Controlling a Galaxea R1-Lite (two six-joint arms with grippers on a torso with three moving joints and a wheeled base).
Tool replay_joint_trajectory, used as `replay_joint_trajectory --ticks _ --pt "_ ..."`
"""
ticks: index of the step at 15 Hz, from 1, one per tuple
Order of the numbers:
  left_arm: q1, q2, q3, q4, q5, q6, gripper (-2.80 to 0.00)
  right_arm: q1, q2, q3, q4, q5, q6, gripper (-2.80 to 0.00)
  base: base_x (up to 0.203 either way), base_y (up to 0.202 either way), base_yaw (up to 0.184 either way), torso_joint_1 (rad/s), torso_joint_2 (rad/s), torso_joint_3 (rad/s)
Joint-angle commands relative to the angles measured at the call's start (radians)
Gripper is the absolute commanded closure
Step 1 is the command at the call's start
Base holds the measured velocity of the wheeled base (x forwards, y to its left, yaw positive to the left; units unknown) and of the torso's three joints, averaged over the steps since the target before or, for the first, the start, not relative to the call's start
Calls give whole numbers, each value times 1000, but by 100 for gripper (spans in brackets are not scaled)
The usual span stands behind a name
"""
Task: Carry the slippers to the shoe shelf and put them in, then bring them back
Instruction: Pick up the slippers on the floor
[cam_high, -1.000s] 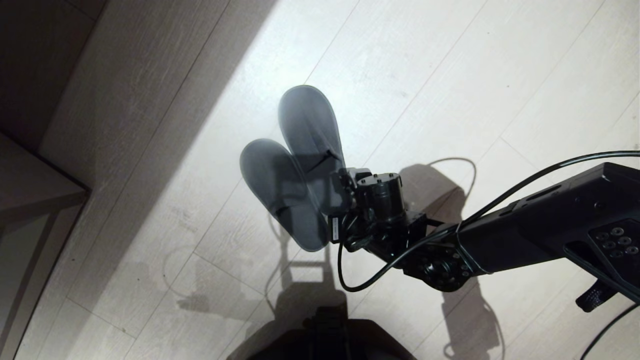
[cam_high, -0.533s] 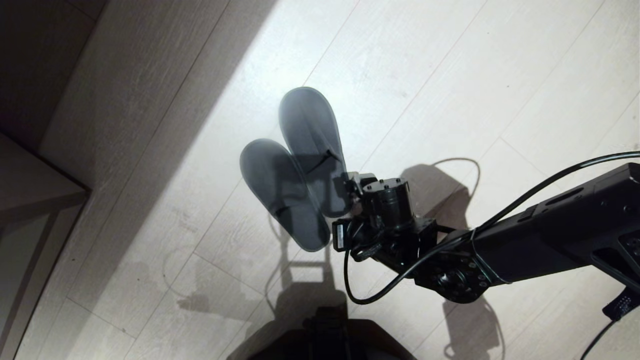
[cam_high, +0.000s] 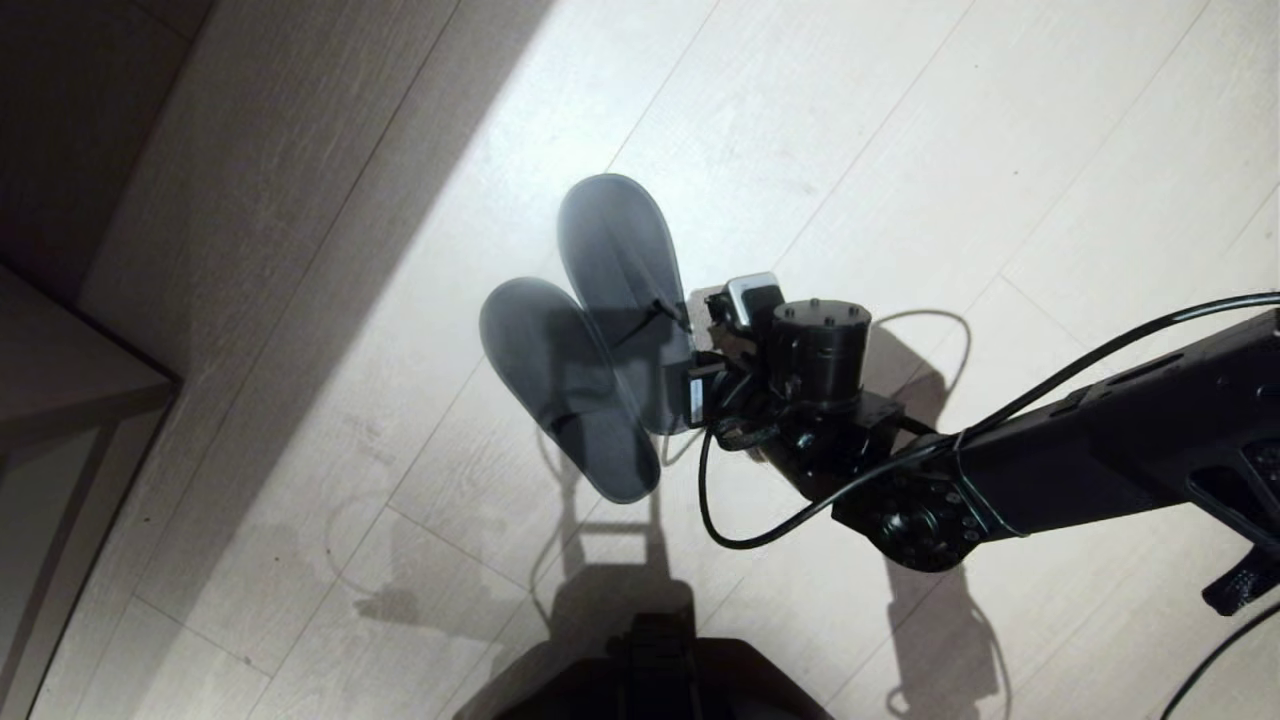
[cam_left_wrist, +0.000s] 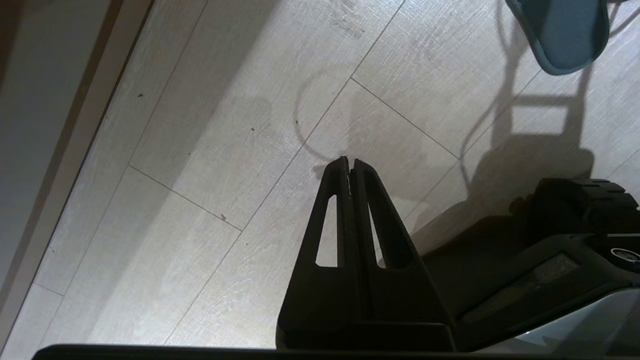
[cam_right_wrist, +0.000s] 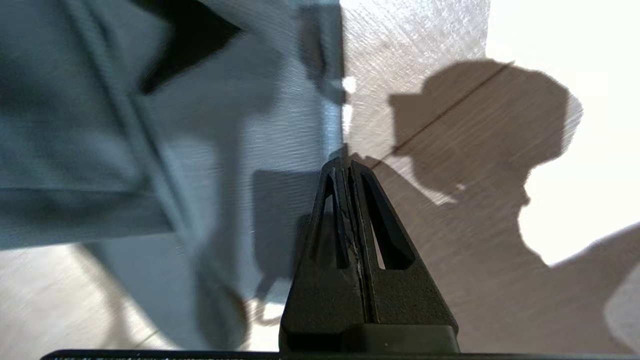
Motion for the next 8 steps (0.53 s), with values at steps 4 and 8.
replay_joint_trajectory --ticks 4,8 --pt "0 0 0 0 0 0 0 -17 76 -103 -16 44 -10 0 0 0 0 0 0 0" --pt "1 0 0 0 0 0 0 -14 -3 -108 -13 56 -52 0 0 0 0 0 0 0"
